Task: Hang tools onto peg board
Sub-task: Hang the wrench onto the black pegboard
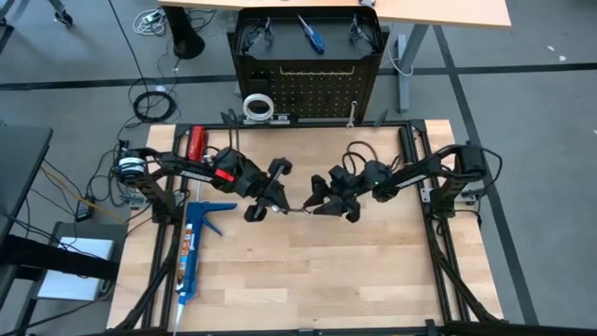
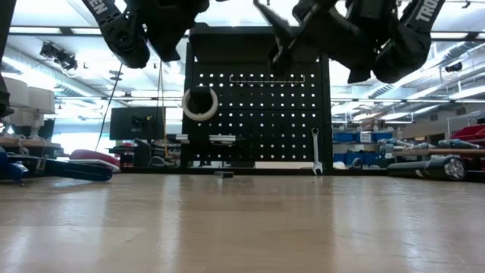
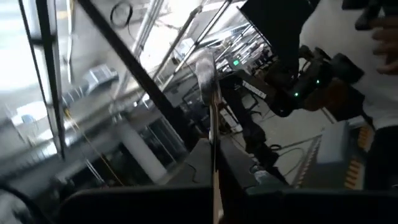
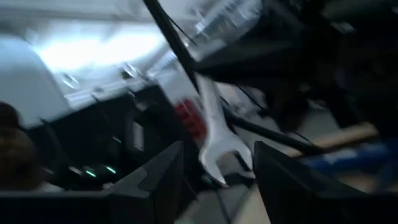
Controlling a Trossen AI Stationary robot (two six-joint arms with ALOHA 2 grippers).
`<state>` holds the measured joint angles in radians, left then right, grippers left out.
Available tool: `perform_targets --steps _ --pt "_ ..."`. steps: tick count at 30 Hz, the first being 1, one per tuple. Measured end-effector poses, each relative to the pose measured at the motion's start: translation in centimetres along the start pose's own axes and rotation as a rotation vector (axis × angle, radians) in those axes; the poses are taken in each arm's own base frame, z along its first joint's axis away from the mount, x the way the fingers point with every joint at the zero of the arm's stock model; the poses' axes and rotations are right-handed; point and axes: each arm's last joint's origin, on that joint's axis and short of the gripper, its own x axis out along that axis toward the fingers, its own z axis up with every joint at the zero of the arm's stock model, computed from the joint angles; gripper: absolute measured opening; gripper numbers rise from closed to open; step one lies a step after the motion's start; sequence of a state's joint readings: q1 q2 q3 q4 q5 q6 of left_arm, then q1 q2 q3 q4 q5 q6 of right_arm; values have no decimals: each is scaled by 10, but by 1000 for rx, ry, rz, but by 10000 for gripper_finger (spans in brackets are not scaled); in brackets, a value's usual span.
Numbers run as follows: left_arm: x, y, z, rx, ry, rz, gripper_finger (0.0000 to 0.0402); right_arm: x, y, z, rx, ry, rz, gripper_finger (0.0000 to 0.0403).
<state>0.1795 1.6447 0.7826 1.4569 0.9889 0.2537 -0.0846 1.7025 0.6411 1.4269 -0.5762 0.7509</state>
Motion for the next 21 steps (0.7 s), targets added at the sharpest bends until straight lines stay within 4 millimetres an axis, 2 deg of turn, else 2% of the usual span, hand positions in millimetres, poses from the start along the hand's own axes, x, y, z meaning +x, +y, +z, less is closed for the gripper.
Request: perform_targets --steps 6,13,21 --pt "-2 1 3 167 -28 -23 1 3 7 1 161 -84 37 197" --pt "-4 5 4 237 -41 -67 1 6 8 0 430 -223 -38 197" --pt "-6 5 4 248 -58 -124 0 8 3 -7 611 -229 -114 197"
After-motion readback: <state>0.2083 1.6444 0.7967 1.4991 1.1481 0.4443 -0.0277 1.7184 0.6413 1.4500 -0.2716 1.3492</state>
